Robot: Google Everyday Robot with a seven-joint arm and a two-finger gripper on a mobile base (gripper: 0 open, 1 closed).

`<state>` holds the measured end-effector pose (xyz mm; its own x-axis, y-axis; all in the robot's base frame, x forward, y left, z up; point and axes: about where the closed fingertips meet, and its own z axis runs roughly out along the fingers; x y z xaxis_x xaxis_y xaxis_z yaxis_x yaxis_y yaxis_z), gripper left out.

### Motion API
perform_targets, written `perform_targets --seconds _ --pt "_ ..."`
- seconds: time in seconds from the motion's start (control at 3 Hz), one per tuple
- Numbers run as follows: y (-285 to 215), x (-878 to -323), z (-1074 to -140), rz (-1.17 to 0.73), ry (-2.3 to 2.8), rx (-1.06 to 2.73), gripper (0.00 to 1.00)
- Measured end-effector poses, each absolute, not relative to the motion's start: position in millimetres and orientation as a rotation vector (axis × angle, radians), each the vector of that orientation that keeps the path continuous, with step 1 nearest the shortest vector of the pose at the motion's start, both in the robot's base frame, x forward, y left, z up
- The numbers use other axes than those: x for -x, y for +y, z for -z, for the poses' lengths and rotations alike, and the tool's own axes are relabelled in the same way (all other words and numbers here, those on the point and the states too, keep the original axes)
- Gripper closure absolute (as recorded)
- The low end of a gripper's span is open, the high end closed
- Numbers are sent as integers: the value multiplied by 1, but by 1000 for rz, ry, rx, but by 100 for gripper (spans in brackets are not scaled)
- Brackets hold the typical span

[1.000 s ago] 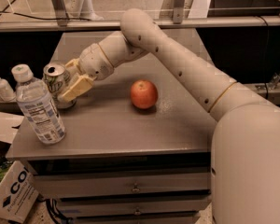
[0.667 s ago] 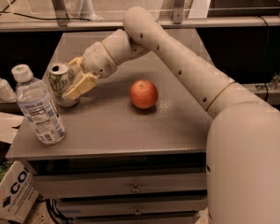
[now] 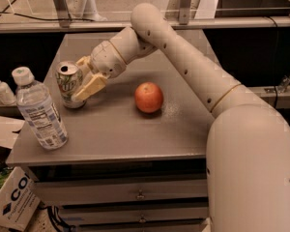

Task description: Move 7up can near blue plastic bottle

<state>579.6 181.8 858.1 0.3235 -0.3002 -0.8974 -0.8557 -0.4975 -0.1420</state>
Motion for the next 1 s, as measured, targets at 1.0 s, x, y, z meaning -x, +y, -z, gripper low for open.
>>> perform_targets --seconds 1.0 --pt "178 -570 -859 -1200 980 1995 0"
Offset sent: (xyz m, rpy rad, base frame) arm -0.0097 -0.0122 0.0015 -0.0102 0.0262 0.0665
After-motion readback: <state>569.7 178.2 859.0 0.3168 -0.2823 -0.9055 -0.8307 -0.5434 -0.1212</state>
